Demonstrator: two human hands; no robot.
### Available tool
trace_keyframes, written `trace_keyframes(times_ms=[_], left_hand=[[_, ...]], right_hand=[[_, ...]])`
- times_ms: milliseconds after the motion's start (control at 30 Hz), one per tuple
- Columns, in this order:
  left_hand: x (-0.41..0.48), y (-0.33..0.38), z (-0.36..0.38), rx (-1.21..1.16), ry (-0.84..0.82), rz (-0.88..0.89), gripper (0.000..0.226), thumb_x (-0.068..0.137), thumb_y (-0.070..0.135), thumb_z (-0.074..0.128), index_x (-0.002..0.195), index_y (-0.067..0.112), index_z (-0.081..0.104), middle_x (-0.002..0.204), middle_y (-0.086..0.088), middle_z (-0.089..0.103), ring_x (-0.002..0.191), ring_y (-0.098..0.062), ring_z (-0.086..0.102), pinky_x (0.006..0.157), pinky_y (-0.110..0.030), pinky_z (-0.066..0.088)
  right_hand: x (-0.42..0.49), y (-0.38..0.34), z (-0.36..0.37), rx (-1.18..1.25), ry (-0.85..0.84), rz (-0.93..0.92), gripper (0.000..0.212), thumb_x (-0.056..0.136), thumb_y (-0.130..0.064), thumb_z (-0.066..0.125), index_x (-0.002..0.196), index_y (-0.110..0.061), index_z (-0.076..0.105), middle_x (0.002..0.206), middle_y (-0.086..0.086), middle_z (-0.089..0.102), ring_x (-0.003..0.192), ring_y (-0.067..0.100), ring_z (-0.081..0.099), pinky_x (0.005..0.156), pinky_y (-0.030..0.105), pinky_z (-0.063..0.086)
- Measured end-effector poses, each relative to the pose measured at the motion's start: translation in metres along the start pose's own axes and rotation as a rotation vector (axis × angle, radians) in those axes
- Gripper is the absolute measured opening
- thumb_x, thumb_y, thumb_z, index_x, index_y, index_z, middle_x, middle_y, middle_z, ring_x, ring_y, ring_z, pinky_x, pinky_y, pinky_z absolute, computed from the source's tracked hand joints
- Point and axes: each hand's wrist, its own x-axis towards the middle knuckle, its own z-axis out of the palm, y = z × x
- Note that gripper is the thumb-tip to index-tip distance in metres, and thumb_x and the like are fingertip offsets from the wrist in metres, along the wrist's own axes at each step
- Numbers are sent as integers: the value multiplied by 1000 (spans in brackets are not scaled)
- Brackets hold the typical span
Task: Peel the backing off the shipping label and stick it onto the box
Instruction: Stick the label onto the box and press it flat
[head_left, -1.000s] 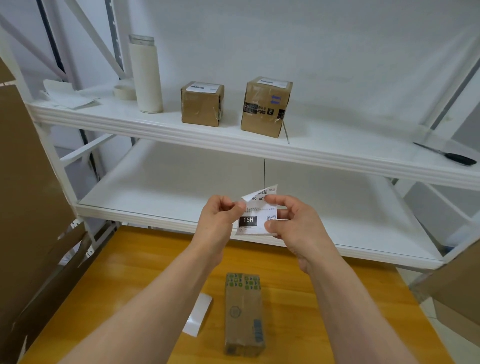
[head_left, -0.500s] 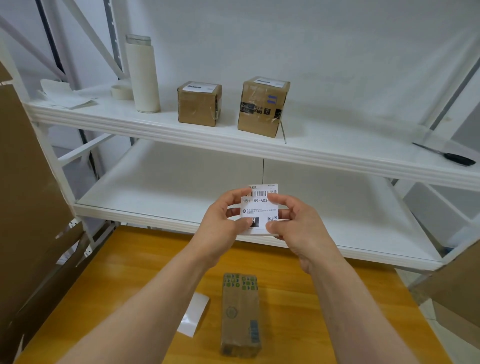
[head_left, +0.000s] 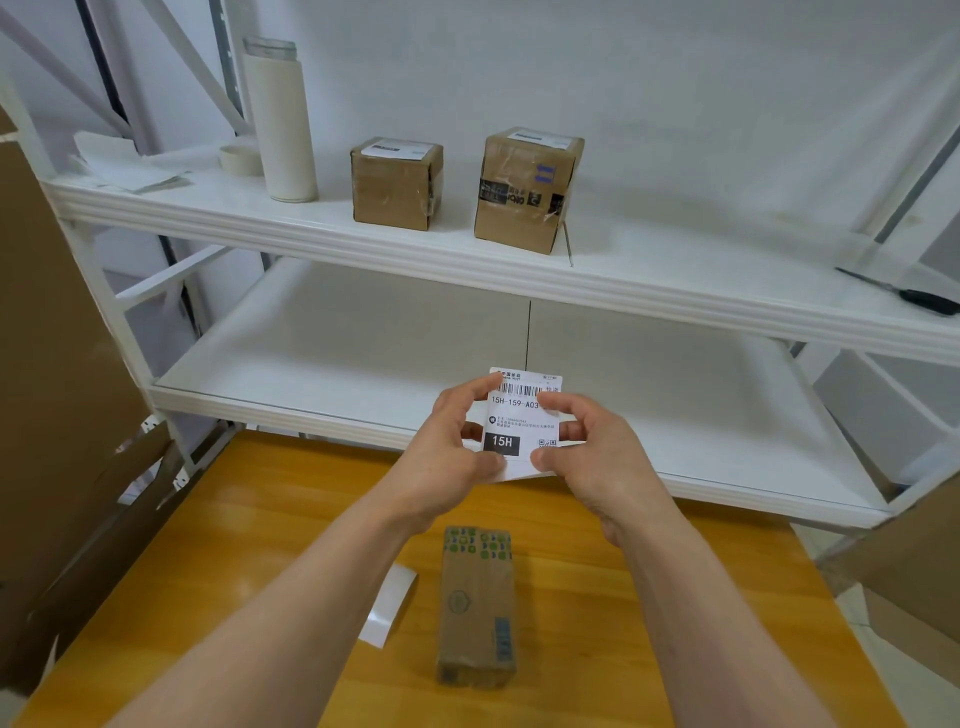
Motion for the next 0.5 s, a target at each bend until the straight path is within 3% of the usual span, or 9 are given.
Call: trace_keyframes(times_ms=[133, 333, 500], left_hand=[[-2, -7, 5, 12, 5, -16, 83, 84, -11, 67, 143, 43, 43, 139, 10, 46, 114, -13, 58, 70, -21, 59], [-6, -29, 10, 5, 9, -86, 83, 84, -9, 68, 144, 42, 42, 138, 9, 51, 109, -13, 62, 74, -23, 58], [-10, -52, 13, 50, 28, -155, 80, 87, -9, 63, 147, 38, 40, 140, 6, 51, 106, -12, 62, 67, -19, 58]], right_hand=[[1, 12, 0, -37, -9, 10, 62, 83, 7, 70, 131, -31, 58, 105, -3, 67, 93, 10, 66, 80, 31, 58], [5, 35, 3, -87, -27, 53, 59, 82, 3, 73, 131, -28, 59, 98, -2, 67, 86, 13, 65, 75, 31, 55], [10, 60, 12, -141, -51, 98, 56, 82, 2, 73, 129, -25, 60, 97, -3, 68, 91, 14, 66, 79, 33, 58]])
